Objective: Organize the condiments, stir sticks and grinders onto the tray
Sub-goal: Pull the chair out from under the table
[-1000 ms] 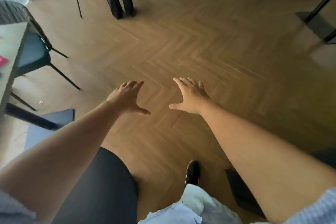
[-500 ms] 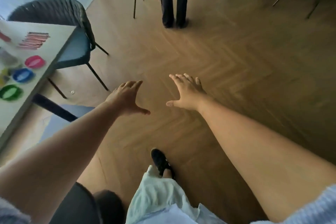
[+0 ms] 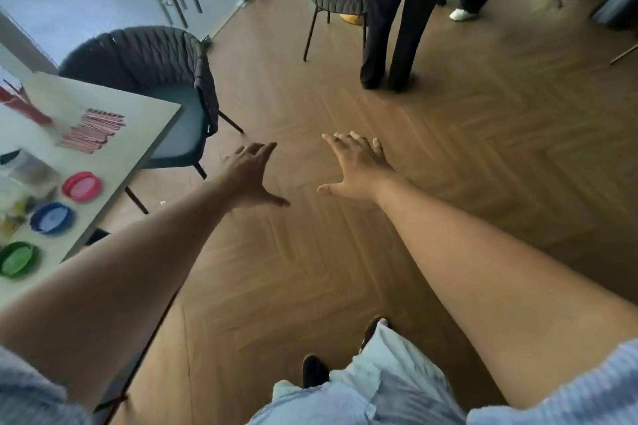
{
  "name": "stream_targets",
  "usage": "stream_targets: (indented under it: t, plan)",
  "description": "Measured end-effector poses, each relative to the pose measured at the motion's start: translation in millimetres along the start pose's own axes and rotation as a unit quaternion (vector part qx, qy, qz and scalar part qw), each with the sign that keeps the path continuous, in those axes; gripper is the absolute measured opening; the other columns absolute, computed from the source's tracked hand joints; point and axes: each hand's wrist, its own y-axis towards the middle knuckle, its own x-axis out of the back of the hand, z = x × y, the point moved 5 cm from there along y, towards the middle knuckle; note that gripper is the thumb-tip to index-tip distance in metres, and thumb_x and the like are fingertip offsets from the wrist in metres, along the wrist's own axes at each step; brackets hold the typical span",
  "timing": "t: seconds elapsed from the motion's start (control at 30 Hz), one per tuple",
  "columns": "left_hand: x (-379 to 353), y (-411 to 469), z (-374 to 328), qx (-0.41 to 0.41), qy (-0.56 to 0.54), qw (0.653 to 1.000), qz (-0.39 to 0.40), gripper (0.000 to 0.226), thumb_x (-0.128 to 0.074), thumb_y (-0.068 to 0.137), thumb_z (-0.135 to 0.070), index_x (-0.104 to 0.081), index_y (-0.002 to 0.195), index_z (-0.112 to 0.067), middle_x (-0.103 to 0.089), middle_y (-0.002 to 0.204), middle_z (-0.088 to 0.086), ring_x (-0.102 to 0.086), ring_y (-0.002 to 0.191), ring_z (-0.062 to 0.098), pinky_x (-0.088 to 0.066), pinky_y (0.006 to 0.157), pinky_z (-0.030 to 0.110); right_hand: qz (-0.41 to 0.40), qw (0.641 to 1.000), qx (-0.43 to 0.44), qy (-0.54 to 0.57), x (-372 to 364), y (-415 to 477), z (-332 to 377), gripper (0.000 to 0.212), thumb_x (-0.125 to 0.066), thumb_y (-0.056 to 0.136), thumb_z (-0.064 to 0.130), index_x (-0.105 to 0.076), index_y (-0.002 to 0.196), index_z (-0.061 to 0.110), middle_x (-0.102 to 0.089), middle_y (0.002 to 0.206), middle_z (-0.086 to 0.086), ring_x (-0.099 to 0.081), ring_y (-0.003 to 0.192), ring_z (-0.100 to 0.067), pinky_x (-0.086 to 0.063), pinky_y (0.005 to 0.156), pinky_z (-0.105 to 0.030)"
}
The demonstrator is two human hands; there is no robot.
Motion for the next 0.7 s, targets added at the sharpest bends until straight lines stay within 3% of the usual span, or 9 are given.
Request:
stream_targets:
  t: [0.23,0.37,0.7]
  plan:
    - [24,145,45,0.063,0.003,0.998,0.000,0.141,-0.074,0.053,-0.086,-0.011,0.163,-0.025,-0.029,0.163,0.005,-0.032,0.147,0.030,-0.036,0.116,0.048,0.010,0.998,0.062,-0.024,29,177,-47,0.115,-0.071,0.074,0.073,-0.007,0.160,0.032,-0.016,0.167,0.003,-0.007,0.155,-0.028,-0.007,0.121,-0.063]
    - [40,223,72,0.119,-0.021,0.993,0.009,0.141,-0.075,0.053,-0.086,-0.011,0.163,-0.024,-0.028,0.163,0.005,-0.029,0.148,0.030,-0.034,0.117,0.048,0.055,0.990,0.119,-0.060,49,272,-63,0.116,-0.074,0.075,0.067,-0.004,0.161,0.031,-0.012,0.168,0.002,-0.003,0.156,-0.028,-0.005,0.121,-0.063]
    - [73,361,162,0.233,-0.082,0.969,-0.005,0.141,-0.074,0.050,-0.087,-0.013,0.162,-0.026,-0.032,0.160,0.003,-0.032,0.145,0.027,-0.036,0.118,0.045,0.092,0.965,0.226,-0.096,88,493,-50,0.116,-0.079,0.072,0.064,-0.009,0.160,0.032,-0.013,0.168,-0.001,-0.006,0.155,-0.029,-0.005,0.120,-0.066]
